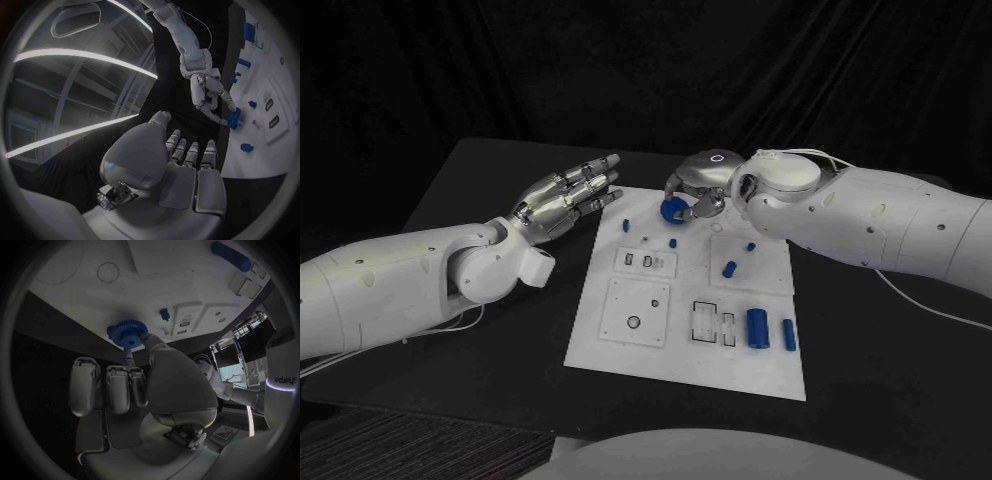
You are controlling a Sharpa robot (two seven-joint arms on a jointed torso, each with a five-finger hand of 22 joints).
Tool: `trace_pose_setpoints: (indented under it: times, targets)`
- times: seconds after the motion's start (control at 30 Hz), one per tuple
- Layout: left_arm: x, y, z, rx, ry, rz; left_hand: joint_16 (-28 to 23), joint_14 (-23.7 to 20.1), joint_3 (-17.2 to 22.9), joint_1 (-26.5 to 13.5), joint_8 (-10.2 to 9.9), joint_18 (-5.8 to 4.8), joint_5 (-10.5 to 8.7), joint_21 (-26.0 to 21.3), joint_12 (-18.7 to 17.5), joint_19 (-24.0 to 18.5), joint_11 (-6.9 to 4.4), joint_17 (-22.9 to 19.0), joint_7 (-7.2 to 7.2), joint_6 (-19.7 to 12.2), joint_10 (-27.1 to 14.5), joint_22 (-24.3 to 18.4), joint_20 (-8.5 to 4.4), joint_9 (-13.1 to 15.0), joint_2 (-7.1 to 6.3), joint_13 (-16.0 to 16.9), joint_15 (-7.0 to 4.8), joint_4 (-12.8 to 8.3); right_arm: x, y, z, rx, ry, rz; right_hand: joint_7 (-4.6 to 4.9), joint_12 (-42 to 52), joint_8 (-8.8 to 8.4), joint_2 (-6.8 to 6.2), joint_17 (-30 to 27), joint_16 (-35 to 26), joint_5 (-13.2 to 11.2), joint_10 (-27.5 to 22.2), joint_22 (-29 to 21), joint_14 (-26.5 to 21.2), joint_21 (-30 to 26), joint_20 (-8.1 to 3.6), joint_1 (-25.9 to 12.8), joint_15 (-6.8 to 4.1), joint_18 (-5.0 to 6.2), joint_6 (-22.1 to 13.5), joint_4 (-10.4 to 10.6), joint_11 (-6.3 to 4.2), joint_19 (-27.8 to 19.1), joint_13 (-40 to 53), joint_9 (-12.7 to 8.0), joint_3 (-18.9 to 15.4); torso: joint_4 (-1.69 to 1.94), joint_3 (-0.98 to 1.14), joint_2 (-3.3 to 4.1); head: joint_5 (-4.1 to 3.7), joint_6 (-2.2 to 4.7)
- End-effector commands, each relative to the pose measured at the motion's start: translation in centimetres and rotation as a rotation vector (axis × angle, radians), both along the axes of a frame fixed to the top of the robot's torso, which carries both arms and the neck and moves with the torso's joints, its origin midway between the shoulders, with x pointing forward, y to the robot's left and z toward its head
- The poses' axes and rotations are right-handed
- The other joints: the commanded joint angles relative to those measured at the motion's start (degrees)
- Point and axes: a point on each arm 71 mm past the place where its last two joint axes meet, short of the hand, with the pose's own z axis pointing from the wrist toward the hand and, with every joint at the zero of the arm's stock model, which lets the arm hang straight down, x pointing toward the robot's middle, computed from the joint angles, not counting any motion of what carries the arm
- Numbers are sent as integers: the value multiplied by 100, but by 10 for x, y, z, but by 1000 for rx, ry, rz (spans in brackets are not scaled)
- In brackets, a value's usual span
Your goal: Assemble the parts on the task board
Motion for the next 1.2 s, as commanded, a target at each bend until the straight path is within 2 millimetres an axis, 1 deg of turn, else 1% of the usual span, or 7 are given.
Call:
trace_pose_setpoints:
  times: [0.03,0.27,0.47,0.6,0.77,1.07,1.2]
  targets:
    - [0,-2,1,-15,-5,-12,22,8,48,21,8,103,8,6,36,0,1,5,-12,-44,-30,7,46,2,-11,3,46,1,-2,3,-2,-6,10,13,-13,20,-43,-7,1187,-19,-34,601,561,519,-13,25,-42,38,-81,-62,-9,14,-13,1509,-13,40,1,2,-1,4,-6]
    - [0,-2,1,-13,-5,-13,21,8,57,15,7,102,9,5,34,-1,2,5,-13,-50,-33,6,52,2,-12,2,53,-4,-3,7,-3,-2,9,22,-19,20,-54,-6,1181,-23,-35,601,555,518,-22,24,-42,34,-78,-70,-9,10,-18,1509,-17,44,-1,3,-5,8,-20]
    - [0,-2,1,-14,-5,-13,21,8,57,15,7,102,9,5,34,-1,2,5,-13,-50,-33,6,52,2,-12,2,53,-4,-2,6,-2,2,2,14,-88,20,-470,-18,1174,-35,-41,601,554,516,-54,-11,-42,-5,-73,-506,-36,-50,-26,1509,-242,120,8,1,-5,1,-23]
    - [1,-2,1,-13,-5,-13,21,8,57,15,7,102,9,5,34,-1,2,5,-13,-50,-33,6,52,2,-12,2,53,-4,-2,5,-2,10,-8,9,-353,20,-907,16,1164,-49,-80,601,565,514,-74,-139,-16,-163,-68,-1437,-100,-256,-23,1509,-677,166,7,-1,-7,-8,-16]
    - [1,-3,1,-13,-4,-14,20,7,66,11,6,102,9,5,32,-1,3,4,-13,-59,-36,6,55,1,-9,1,56,-7,-1,3,-1,17,-19,-4,-526,20,-1036,79,1098,-107,-95,601,556,498,-111,-266,36,-289,-64,-2176,-179,-410,-30,1509,-1020,223,5,0,-6,-4,-17]
    - [1,-2,0,-13,-3,-15,19,6,79,10,4,101,10,5,33,0,3,4,-13,-65,-37,6,57,0,1,1,58,-9,-1,-1,1,35,-41,-8,-488,20,-979,166,1059,-144,-200,601,535,489,-158,-296,108,-301,-58,-1902,-267,-403,-48,1509,-1020,307,4,1,-6,2,-23]
    - [1,-3,0,-14,-3,-17,19,6,83,9,3,101,11,5,33,0,4,4,-14,-67,-38,6,58,0,5,1,59,-10,-2,-3,3,57,-61,7,-363,20,-837,162,1061,-147,-600,601,546,491,-168,-251,25,-233,-63,-1063,-254,-308,-40,1509,-862,254,5,3,-4,-1,-17]
